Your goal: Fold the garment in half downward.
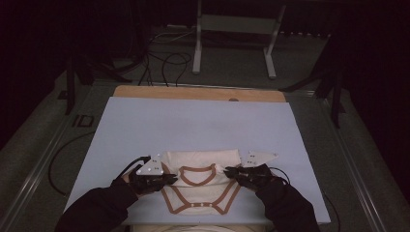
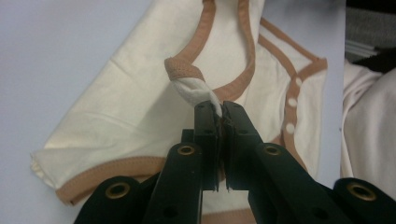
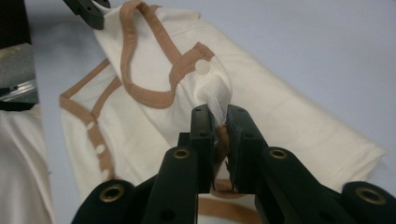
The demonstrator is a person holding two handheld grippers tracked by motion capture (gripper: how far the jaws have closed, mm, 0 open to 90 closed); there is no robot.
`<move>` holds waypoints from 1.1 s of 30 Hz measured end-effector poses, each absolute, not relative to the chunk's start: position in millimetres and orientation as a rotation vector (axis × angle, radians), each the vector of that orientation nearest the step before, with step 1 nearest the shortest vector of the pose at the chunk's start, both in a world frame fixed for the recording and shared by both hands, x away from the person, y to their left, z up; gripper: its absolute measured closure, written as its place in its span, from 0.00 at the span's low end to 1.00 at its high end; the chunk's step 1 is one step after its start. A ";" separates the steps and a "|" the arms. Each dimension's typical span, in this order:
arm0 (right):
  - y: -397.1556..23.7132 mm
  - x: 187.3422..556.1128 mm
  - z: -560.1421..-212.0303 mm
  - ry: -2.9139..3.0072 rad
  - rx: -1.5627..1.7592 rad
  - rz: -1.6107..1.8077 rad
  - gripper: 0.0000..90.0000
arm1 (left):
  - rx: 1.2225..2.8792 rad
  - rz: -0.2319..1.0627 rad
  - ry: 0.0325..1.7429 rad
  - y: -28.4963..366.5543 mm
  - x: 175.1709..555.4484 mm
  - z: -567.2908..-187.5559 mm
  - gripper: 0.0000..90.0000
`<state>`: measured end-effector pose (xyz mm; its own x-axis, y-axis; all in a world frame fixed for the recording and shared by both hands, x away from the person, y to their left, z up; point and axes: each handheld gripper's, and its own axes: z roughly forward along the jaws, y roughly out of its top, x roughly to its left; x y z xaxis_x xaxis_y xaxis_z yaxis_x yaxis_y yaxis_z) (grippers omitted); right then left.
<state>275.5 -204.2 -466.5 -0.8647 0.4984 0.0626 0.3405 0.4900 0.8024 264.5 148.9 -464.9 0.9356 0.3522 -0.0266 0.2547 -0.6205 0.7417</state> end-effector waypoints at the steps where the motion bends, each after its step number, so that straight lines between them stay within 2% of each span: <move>1: -204.8 273.5 -467.9 2.552 0.721 1.316 0.91 | 2.275 0.148 0.423 149.9 261.6 -467.8 0.96; 15: -206.2 249.2 -485.0 2.626 0.751 1.310 0.90 | 2.308 0.075 0.408 149.7 246.7 -490.0 0.95; 20: -205.1 244.8 -486.3 2.638 0.736 1.304 0.89 | 2.311 0.053 0.387 150.0 243.5 -491.3 0.94; 25: -206.1 241.4 -487.5 2.660 0.721 1.313 0.84 | 2.332 0.032 0.358 149.8 239.0 -493.7 0.91; 33: -208.9 233.0 -487.4 2.681 0.706 1.338 0.84 | 2.337 0.007 0.333 153.2 229.3 -494.9 0.90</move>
